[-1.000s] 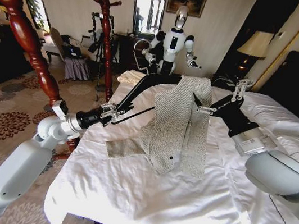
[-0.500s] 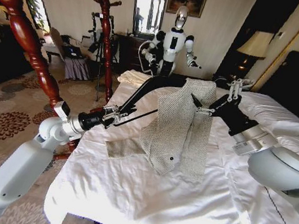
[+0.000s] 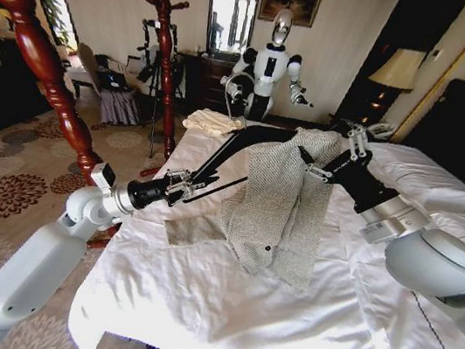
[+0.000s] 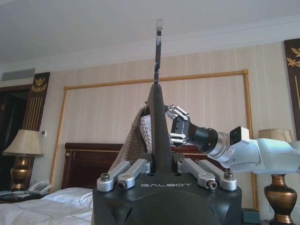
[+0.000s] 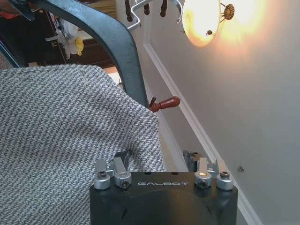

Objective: Pick up the clothes from the bed and hang them on the clothes hanger.

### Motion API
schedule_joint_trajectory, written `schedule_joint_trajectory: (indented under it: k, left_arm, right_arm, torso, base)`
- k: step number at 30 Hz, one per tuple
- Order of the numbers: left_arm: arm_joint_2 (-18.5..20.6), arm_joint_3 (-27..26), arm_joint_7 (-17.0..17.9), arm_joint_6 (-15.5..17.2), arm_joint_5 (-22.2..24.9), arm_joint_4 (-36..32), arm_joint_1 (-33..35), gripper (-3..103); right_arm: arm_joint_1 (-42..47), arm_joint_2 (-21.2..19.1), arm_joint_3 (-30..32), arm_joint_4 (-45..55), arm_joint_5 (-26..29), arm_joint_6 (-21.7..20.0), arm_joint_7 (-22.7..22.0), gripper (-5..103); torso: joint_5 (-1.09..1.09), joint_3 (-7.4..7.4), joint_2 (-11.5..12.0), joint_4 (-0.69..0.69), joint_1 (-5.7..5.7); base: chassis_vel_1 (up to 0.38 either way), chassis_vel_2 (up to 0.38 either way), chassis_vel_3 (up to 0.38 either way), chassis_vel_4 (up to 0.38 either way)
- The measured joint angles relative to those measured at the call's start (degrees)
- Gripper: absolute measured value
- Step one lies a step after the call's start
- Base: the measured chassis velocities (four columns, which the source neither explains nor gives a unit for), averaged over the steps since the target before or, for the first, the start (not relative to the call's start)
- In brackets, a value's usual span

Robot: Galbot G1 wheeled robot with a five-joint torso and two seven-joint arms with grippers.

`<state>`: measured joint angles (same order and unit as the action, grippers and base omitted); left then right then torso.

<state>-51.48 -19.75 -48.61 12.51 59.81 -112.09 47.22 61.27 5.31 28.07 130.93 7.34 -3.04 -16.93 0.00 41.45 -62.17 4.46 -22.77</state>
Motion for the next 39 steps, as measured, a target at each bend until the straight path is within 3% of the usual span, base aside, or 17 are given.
schedule_joint_trajectory:
  k: [6, 8, 12, 31, 39]
  left_arm:
    - [-0.11, 0.07, 0.25, 0.06, 0.16, -0.63, 0.17, 18]
    - [-0.14, 0.13, 0.3, 0.11, 0.2, -0.65, 0.17, 18]
    - [-0.21, 0.46, 0.49, 0.18, 0.21, -0.54, -0.11, 18]
    - [0.0, 0.45, 1.68, 0.48, 0.7, -0.34, -0.66, 18]
    - [0.24, -0.8, 4.81, -0.37, -0.48, -0.52, 0.83, 16]
  right_arm:
    - [0.08, 1.03, -0.01, -0.09, -0.15, 1.35, 1.49, 39]
    - [0.07, 1.29, 0.03, -0.1, -0.1, 1.82, 1.89, 39]
    - [0.07, 2.28, 0.35, -0.05, 0.19, 3.47, 3.01, 21]
    - [0.17, 3.49, 0.93, 1.0, 1.09, 5.31, 3.66, 21]
    - [0.48, 4.17, 0.87, -0.63, -0.24, 5.47, 4.25, 21]
  torso:
    - [0.0, 0.0, 0.0, 0.0, 0.0]
    - [0.0, 0.0, 0.0, 0.0, 0.0]
    - [0.0, 0.0, 0.0, 0.0, 0.0]
    - [0.0, 0.0, 0.0, 0.0, 0.0]
    - [0.0, 0.0, 0.0, 0.0, 0.0]
  base:
    - [0.0, 0.0, 0.0, 0.0]
    - [0.0, 0.0, 0.0, 0.0]
    - [0.0, 0.0, 0.0, 0.0]
    - [0.0, 0.0, 0.0, 0.0]
    - [0.0, 0.0, 0.0, 0.0]
